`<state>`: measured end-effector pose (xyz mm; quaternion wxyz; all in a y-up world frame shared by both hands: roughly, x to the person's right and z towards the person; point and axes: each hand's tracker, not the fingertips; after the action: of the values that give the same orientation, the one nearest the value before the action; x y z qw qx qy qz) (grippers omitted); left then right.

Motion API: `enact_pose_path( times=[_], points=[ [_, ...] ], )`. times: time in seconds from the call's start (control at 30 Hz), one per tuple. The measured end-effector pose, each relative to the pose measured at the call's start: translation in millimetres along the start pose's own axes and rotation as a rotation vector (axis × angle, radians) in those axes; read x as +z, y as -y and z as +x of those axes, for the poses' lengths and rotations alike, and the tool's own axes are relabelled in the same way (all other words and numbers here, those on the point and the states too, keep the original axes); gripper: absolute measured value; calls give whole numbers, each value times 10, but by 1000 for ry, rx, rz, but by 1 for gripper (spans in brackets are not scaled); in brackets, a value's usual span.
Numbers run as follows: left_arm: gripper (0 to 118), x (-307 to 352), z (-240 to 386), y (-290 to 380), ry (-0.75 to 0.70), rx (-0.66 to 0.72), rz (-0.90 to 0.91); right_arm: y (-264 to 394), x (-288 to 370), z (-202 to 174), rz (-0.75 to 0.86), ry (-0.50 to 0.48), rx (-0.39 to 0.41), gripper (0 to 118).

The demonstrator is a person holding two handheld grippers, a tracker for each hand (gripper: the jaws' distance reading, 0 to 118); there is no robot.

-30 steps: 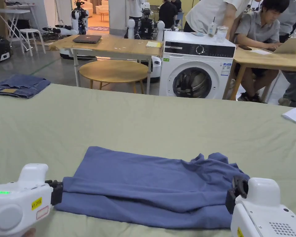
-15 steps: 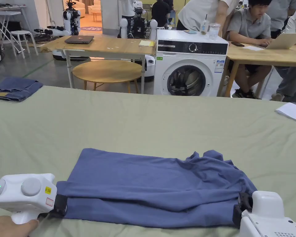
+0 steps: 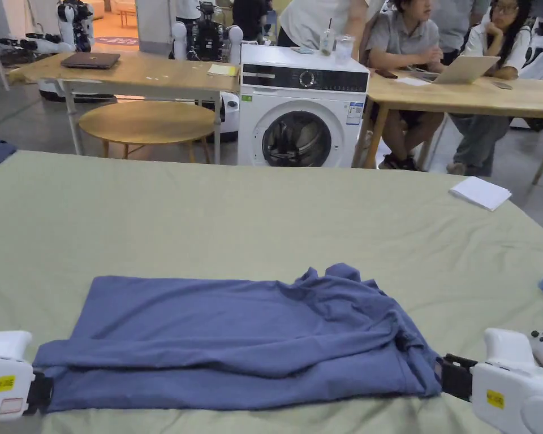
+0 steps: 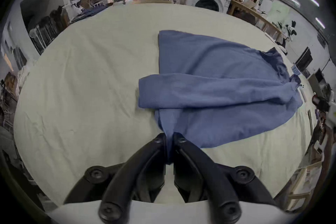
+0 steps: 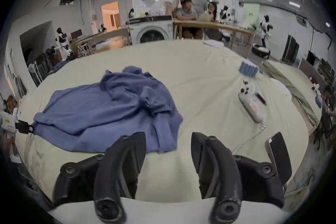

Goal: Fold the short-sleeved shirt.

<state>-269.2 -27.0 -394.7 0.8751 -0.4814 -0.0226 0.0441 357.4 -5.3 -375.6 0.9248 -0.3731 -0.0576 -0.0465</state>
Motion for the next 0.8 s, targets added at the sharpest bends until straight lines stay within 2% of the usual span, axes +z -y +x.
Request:
enact_pose_path(
  times=[0.2,0.3,0.4,0.43,0.47,0.5,0.53,0.57,0.67,0.8],
  points=[
    [2,2,-12,15,13,18,-1,-129,-420,-76,-93,-29,60,54],
    [2,-21,-4,31,9,9,-7,-105,-658,-201,-190,-58,101,54],
    [2,-35,-12,53,10,8,-13,19,-922,-253,-311,0,132,53],
    [2,-38,-6,61,13,13,-14,52,-875,-254,-257,-8,116,52],
    [2,-39,-5,70,14,15,-14,49,-819,-262,-220,5,103,48],
    [2,-39,-4,81,16,17,-13,66,-795,-272,-234,-3,107,38],
    [2,-42,0,92,15,19,-11,76,-777,-287,-221,-29,108,8],
    [2,-48,9,99,15,20,-10,83,-772,-299,-211,-71,114,5],
    [2,-38,25,115,16,18,-6,102,-686,-366,-197,-38,148,5],
    [2,177,20,73,30,20,46,-15,-367,-334,-115,-58,111,4]
  ],
)
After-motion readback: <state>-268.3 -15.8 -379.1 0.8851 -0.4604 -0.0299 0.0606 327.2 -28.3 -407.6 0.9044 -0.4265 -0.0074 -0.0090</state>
